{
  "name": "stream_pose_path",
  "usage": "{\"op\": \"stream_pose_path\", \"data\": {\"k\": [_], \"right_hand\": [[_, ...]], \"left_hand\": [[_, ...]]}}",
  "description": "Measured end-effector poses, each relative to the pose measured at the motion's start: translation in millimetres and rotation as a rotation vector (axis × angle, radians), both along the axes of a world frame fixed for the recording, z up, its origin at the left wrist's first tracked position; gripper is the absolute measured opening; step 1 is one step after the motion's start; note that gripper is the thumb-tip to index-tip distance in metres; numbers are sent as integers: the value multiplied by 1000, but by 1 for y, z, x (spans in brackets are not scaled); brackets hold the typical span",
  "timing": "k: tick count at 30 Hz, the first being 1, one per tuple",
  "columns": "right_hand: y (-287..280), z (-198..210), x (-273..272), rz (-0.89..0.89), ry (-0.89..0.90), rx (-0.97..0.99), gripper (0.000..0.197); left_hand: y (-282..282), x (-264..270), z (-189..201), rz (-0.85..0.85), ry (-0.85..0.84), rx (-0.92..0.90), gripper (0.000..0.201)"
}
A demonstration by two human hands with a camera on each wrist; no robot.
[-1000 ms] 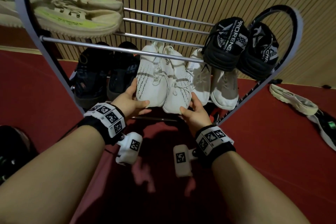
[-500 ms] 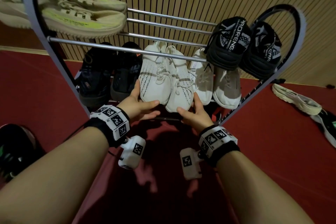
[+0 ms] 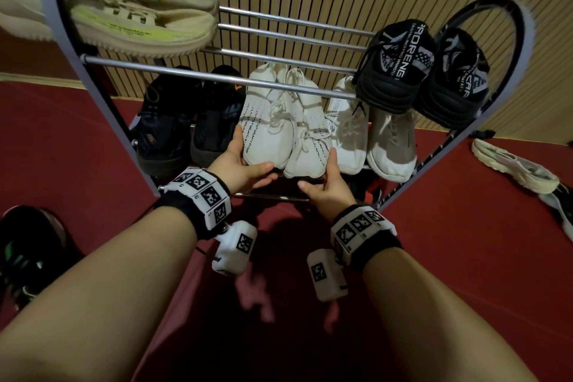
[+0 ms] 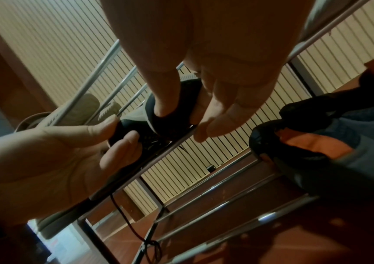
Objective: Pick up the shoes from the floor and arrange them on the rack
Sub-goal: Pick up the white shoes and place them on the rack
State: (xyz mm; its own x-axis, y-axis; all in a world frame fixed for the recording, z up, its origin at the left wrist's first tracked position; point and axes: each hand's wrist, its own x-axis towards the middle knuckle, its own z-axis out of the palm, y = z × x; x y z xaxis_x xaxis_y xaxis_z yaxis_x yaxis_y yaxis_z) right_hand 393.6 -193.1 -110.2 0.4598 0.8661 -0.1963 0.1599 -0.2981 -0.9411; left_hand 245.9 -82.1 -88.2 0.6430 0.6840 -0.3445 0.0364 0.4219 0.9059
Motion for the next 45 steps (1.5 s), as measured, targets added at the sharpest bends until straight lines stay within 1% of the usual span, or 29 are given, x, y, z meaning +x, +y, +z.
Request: {"op": "stream_pose_path", "data": {"k": [5, 8, 11, 13, 15, 18, 22, 25, 27, 29, 30, 32, 33, 34, 35, 36, 37, 38, 40, 43, 45], "right_hand": [[4, -9, -1, -52, 12, -44, 100], [2, -7, -1, -44, 79, -9, 99], [2, -2, 1, -44, 179, 51, 100], [4, 4, 2, -52, 269, 19, 91], [7, 3, 5, -91, 316, 4, 78], [14, -3, 6, -121, 302, 14, 77], [20, -6, 0, -86, 301, 3, 79], [20, -1, -3, -93, 300, -16, 79], [16, 5, -1, -88, 281, -51, 79], [9, 9, 2, -75, 219, -97, 80], [4, 7, 5, -86, 181, -116, 80], [-5, 4, 3, -114, 103, -156, 83], [-11, 1, 0, -120, 61, -173, 87], [-15, 0, -3, -106, 26, -195, 93], [-19, 0, -5, -81, -4, -219, 99], [-22, 0, -6, -57, -40, -252, 99], [-24, 2, -7, -33, -82, -281, 94], [-26, 3, -9, -14, -119, -305, 89], [-30, 6, -12, 39, -169, -332, 86], [-31, 8, -24, 190, -223, -404, 84], [-29, 7, -39, 279, -245, -449, 84]], "left_hand": [[2, 1, -6, -16, 14, 6, 101], [1, -1, -8, -26, 8, 16, 102], [1, 0, -7, -9, -14, -12, 102], [1, 0, -6, 10, -29, -26, 103], [1, 1, -5, 21, -35, -36, 103], [2, 0, -1, 35, -14, -28, 101], [6, -6, 3, 19, 65, 32, 100], [4, -7, 3, -1, 87, 67, 100], [0, -7, 2, -10, 105, 71, 99], [-4, -8, 2, 3, 137, 87, 98], [-6, -9, 3, -4, 180, 136, 97], [-9, -13, 6, -7, 347, 313, 92], [-11, -16, 7, -3, 428, 394, 89], [-13, -18, 7, -4, 472, 417, 89], [-16, -19, 8, -5, 479, 406, 91], [-18, -22, 9, -13, 496, 392, 94], [-22, -25, 10, -21, 532, 403, 95], [-26, -28, 13, -40, 598, 430, 92], [-34, -37, 19, -45, 708, 478, 84], [-46, -57, 24, -3, 790, 459, 79], [-53, -78, 28, 56, 840, 436, 78]]}}
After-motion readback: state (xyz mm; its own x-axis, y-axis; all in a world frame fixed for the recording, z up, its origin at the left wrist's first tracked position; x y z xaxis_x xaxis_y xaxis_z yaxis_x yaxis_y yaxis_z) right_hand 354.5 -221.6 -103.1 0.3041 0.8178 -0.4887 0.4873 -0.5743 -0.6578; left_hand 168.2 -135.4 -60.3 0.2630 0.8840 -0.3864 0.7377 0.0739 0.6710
